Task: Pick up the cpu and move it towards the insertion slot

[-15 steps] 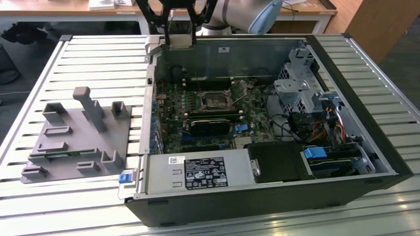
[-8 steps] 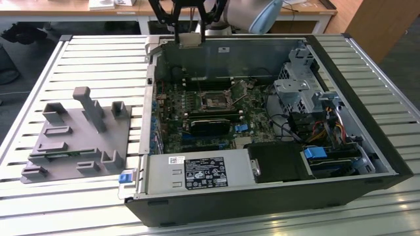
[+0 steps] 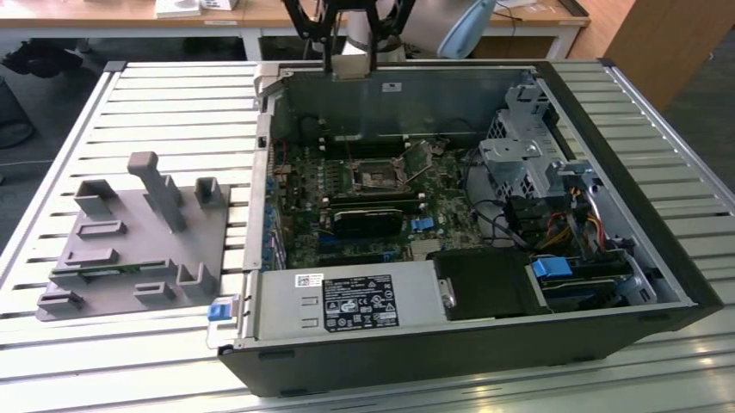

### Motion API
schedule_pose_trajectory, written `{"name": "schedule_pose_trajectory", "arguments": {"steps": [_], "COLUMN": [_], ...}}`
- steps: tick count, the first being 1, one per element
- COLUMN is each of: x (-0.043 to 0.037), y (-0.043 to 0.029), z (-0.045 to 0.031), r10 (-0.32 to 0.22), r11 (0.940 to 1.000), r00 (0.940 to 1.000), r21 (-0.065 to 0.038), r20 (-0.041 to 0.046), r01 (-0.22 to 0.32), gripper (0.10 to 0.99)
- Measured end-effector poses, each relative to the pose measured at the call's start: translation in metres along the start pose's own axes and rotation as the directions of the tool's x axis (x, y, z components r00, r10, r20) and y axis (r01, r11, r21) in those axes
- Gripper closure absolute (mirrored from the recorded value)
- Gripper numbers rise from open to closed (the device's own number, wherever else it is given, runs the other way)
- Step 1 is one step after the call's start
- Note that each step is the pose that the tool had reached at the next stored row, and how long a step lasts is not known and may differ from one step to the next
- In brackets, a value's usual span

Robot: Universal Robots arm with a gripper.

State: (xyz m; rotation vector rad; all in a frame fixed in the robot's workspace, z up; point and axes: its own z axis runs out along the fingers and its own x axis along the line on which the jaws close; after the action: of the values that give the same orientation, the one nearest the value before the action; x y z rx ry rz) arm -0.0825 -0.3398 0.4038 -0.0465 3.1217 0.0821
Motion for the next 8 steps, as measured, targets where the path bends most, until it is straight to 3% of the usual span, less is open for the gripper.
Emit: {"name": "schedule_pose_trajectory", "arguments": {"steps": [8], "x": [-0.0201], "y": [0.0033], "z": [0.0008], "r10": [0.0], "r11": [1.0], "r00": [1.0], "r21": [-0.007], "r20": [0.0071], "r01": [0.0], "gripper": [0.549]}}
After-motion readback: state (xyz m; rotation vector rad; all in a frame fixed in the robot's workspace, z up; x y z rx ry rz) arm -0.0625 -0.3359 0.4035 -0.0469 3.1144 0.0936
